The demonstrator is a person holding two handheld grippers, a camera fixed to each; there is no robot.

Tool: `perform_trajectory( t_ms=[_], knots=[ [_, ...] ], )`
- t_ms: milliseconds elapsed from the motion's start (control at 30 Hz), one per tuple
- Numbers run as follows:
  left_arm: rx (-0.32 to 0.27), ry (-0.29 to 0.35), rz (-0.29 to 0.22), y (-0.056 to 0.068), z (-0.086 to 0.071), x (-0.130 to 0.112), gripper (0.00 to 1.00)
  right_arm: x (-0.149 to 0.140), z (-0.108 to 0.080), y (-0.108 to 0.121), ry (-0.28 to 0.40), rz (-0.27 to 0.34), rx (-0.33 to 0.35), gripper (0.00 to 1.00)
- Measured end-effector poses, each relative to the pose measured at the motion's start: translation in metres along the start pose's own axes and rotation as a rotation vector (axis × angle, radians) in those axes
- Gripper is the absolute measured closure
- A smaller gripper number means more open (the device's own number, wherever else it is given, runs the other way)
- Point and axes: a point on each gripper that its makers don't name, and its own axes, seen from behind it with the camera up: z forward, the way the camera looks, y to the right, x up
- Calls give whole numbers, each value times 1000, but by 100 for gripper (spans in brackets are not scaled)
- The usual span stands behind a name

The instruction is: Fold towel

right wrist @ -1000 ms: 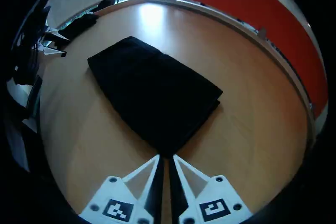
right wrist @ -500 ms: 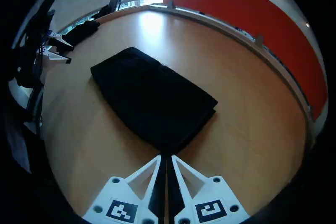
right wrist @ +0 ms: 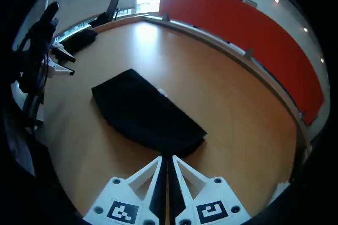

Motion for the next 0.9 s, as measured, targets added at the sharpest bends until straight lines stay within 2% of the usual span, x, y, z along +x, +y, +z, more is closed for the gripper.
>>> perform_trajectory(
  t_ms=[200,467,667,900],
  knots=[
    [-7,9,5,5,-2,5,7,22,-20,12,39,-30,-38,90],
    [-17,17,4,11,-5,8,7,44,-37,21,75,-69,-68,91],
    [-20,17,2,12,-6,6,7,47,-36,21,74,-83,-65,91],
    [-19,18,-3,10,-7,5,7,56,-27,6,77,-110,-43,92]
  ],
)
